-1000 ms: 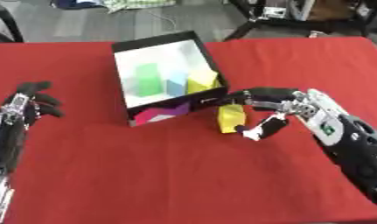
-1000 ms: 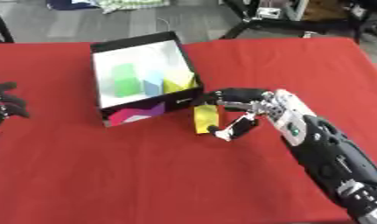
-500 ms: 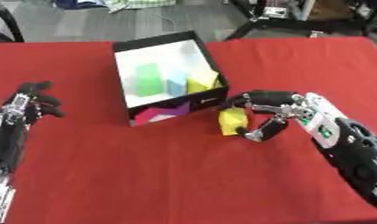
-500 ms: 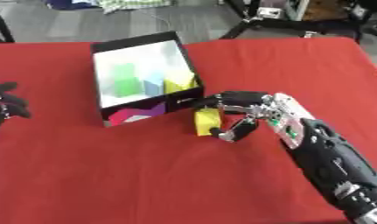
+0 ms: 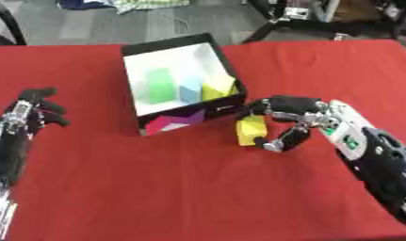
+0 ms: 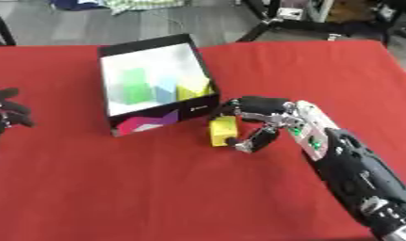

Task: Pick up objects on the table and place them in the box.

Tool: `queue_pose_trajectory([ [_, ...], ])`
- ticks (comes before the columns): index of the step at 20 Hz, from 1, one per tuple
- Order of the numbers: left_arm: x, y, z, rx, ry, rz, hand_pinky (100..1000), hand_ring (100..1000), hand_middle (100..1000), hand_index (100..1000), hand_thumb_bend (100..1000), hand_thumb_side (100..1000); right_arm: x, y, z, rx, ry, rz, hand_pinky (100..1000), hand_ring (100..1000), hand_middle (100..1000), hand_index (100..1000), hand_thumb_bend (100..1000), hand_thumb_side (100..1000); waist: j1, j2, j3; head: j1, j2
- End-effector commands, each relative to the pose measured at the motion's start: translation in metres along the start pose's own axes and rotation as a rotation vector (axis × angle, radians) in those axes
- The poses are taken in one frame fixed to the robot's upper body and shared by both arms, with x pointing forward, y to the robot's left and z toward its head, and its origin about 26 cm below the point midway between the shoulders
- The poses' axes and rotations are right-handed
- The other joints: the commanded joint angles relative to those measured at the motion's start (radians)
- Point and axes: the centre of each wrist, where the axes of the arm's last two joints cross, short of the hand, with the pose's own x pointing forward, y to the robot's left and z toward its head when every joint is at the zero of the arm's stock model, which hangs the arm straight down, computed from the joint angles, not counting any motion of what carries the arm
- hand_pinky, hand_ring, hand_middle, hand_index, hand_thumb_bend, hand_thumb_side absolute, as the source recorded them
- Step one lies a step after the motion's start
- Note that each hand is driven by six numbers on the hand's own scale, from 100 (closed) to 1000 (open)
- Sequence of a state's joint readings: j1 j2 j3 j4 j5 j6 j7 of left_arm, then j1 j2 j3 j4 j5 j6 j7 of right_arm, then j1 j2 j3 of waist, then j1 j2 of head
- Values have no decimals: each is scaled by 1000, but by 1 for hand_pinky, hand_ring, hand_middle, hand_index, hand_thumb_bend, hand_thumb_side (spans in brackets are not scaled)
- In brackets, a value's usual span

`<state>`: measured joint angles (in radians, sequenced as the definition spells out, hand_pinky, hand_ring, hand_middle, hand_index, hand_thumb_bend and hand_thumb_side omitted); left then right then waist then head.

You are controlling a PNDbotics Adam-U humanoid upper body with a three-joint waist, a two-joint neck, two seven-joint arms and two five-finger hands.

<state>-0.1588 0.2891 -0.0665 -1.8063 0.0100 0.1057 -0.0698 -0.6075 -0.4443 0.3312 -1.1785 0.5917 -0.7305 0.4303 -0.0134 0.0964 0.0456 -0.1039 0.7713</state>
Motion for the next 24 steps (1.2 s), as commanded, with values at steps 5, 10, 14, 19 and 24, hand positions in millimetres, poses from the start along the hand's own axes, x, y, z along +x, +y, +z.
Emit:
queue_pose_trajectory([
  [5,7,4,-2,9,-28,-7,802,534,551,835,136,955,13,-60,-2,-127,-80,73,872,494,241,847,100,100,9,-16,2,3,-1],
  [10,8,1,-3,7,-32,6,801,534,551,835,137,955,15,-100,-12,-186,-96,78,872,500,247,854,100,100,16,-14,15,-8,-1],
  [14,10,-2,-6,-1,-42,18,802,534,550,835,138,953,9,-115,-25,-230,-72,48,878,505,252,862,100,100,23,-10,43,-34,-1],
  [19,16,-8,-11,-37,-66,29,802,533,550,835,137,951,-4,-112,-42,-265,29,-45,891,526,276,873,100,100,32,-3,99,-85,-4],
  [24,23,-12,-17,-68,-93,34,802,533,549,835,133,947,-22,-96,-47,-312,170,-157,903,601,412,895,100,100,36,6,143,-147,-26],
])
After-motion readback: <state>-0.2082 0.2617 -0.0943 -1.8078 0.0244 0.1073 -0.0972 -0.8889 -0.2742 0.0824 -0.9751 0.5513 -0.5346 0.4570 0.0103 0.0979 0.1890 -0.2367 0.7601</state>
